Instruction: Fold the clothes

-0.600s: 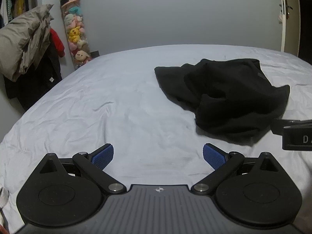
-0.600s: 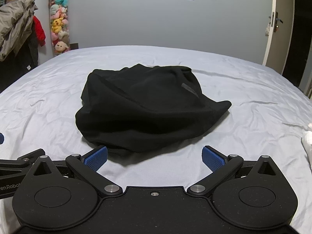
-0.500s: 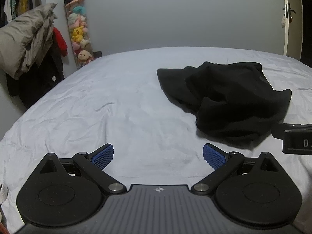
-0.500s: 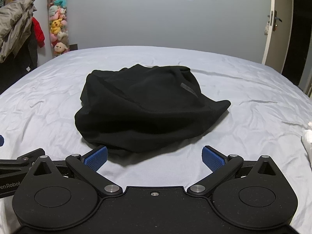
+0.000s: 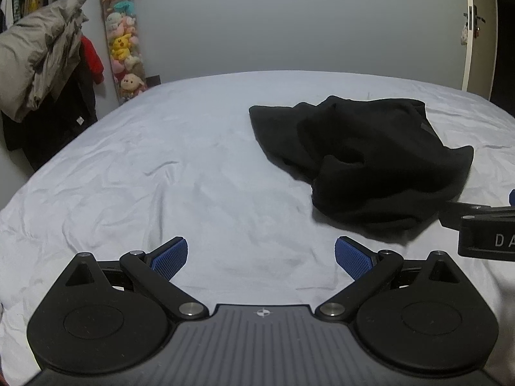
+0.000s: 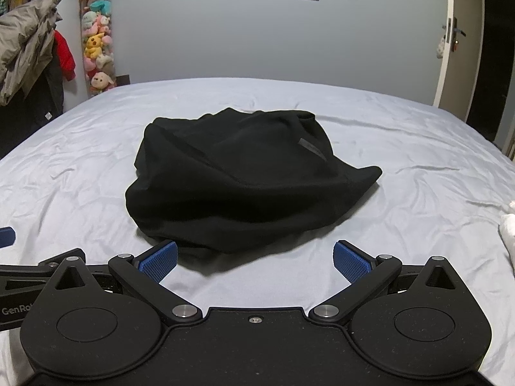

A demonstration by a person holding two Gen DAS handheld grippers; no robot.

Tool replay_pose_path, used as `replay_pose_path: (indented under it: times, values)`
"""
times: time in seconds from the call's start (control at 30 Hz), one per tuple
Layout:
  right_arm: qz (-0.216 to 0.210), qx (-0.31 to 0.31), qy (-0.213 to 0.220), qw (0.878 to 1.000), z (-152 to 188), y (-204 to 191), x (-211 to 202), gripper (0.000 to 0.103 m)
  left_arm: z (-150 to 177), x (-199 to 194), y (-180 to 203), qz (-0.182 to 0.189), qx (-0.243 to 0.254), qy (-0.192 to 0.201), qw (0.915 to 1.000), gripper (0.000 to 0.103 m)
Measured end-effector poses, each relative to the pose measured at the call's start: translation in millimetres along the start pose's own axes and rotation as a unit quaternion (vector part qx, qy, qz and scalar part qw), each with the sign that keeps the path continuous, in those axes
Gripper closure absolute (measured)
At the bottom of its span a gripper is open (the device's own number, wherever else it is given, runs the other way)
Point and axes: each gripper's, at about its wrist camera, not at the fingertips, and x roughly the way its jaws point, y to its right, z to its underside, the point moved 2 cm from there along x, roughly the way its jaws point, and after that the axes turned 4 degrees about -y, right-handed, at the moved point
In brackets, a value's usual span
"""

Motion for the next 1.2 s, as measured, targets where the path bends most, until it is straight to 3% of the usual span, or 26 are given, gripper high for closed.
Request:
replay_pose_path:
  times: [0.33, 0.57, 0.97, 1.2]
  values:
    - [0.001, -0.001, 0.004, 1.0, -1.3, -1.4, -2.0, 0.0, -1.8, 4.1, -2.9, 0.001, -0.031, -0.001, 0.9995, 0.01]
    - [-0.005, 0.003, -0.003, 1.0, -0.5, 0.8, -1.0, 0.0, 0.6, -1.3, 4.0, 0.012, 0.012, 0.031, 0.9994, 0.01]
    - [0.003, -0.016, 0.0, 1.0, -0.8, -4.8, -0.4, 0.0, -4.8, -1.5, 4.4, 0.007, 0.024, 0.031, 0.9992, 0.01]
    - [0.003, -0.016, -0.001, 1.0, -1.6, -5.0, -0.7, 0.0, -4.8, 5.0, -1.8, 0.004, 0.016, 0.008, 0.9998, 0.01]
